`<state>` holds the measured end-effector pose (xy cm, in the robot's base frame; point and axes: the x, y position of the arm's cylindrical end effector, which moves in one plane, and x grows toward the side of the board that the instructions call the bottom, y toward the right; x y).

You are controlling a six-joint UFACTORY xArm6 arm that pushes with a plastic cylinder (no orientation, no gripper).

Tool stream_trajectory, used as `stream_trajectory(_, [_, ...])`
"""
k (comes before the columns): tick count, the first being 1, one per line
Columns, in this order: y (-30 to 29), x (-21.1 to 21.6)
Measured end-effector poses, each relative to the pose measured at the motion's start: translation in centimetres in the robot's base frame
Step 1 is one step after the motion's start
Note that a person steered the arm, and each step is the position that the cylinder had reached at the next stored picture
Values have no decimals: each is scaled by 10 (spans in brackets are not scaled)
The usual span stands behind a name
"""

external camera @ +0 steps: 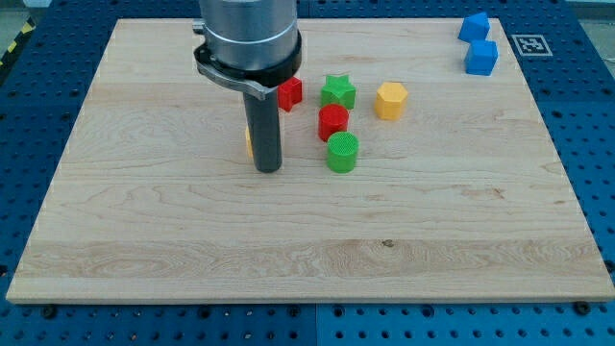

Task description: Nudge the blue triangle left a bit

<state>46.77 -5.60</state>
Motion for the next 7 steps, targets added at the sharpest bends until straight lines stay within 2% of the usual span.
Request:
stream_trajectory(2, [-5, 0])
stream_trajectory(3, [20, 30])
stream_trajectory(4, [88, 75])
stream_trajectory(5, [193, 101])
stream_trajectory(6, [302, 84])
stream_trajectory(7, [378, 41])
